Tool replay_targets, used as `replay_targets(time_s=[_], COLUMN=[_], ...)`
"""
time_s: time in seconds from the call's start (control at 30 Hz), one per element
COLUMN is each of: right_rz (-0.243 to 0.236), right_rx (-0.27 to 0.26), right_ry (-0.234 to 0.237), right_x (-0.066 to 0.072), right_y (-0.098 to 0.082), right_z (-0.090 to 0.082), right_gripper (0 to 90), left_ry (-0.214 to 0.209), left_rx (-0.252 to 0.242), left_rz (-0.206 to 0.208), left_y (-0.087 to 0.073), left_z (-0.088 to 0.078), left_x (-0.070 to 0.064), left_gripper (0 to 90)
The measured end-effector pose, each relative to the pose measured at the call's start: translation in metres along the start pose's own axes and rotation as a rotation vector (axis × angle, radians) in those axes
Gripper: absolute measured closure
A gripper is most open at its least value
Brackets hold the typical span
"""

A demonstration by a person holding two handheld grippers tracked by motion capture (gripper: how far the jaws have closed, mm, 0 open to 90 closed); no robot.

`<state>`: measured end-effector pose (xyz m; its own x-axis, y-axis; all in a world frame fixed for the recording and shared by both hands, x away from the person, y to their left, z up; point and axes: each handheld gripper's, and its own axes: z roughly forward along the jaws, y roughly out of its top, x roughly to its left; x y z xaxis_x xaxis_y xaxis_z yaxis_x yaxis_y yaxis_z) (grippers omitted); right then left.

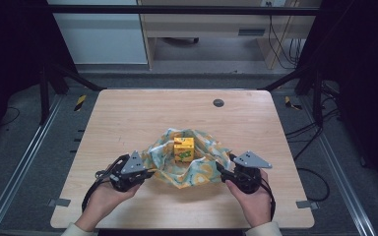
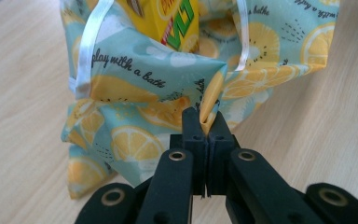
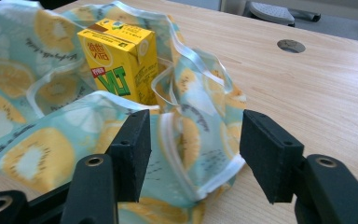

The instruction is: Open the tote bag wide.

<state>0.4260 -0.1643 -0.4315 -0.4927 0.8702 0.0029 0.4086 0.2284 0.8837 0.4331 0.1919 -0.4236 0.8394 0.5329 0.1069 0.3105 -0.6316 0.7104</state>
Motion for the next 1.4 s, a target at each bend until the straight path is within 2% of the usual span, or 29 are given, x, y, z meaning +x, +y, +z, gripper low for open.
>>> replay_targets(time_s=[0.23, 0.47, 0.67, 0.8, 0.83, 0.93, 1.03, 1.07, 1.1, 1.23, 1.4], right_rz=[0.001, -0.029, -0.059, -0.062, -0.075, -0.092, -0.116, -0.118, -0.118, -0.124, -0.137], right_rx=[0.011, 0.011, 0.053, 0.087, 0.084, 0.073, 0.070, 0.073, 0.073, 0.078, 0.083], right_ry=[0.004, 0.022, 0.049, 0.038, 0.035, 0.049, 0.072, 0.074, 0.074, 0.097, 0.115], right_x=[0.002, 0.008, 0.015, 0.014, 0.016, 0.021, 0.025, 0.025, 0.025, 0.024, 0.026], right_y=[-0.003, 0.012, 0.028, 0.034, 0.036, 0.038, 0.041, 0.040, 0.040, 0.040, 0.046], right_z=[0.002, 0.004, 0.021, 0.033, 0.034, 0.032, 0.030, 0.029, 0.029, 0.026, 0.028], right_gripper=[43.1, 46.2, 45.5, 44.7, 47.5, 51.8, 54.6, 57.8, 57.8, 67.8, 74.4], left_ry=[-0.022, -0.025, -0.025, -0.026, -0.026, -0.013, 0.025, 0.050, 0.050, 0.097, 0.166], left_rx=[0.034, 0.051, 0.069, 0.087, 0.087, 0.073, 0.046, 0.017, 0.017, -0.039, -0.074], left_rz=[-0.019, -0.024, -0.024, -0.026, -0.029, -0.037, -0.041, -0.044, -0.044, -0.055, -0.032], left_y=[-0.023, -0.030, -0.035, -0.040, -0.040, -0.040, -0.037, -0.035, -0.035, -0.027, -0.007], left_z=[0.008, 0.013, 0.016, 0.019, 0.019, 0.016, 0.010, 0.002, 0.002, -0.020, -0.042], left_x=[-0.002, -0.002, -0.002, -0.002, -0.002, -0.001, -0.001, -0.001, -0.001, 0.003, 0.016], left_gripper=[89.2, 88.9, 88.6, 87.9, 87.2, 86.1, 79.6, 73.3, 69.6, 64.3, 59.4])
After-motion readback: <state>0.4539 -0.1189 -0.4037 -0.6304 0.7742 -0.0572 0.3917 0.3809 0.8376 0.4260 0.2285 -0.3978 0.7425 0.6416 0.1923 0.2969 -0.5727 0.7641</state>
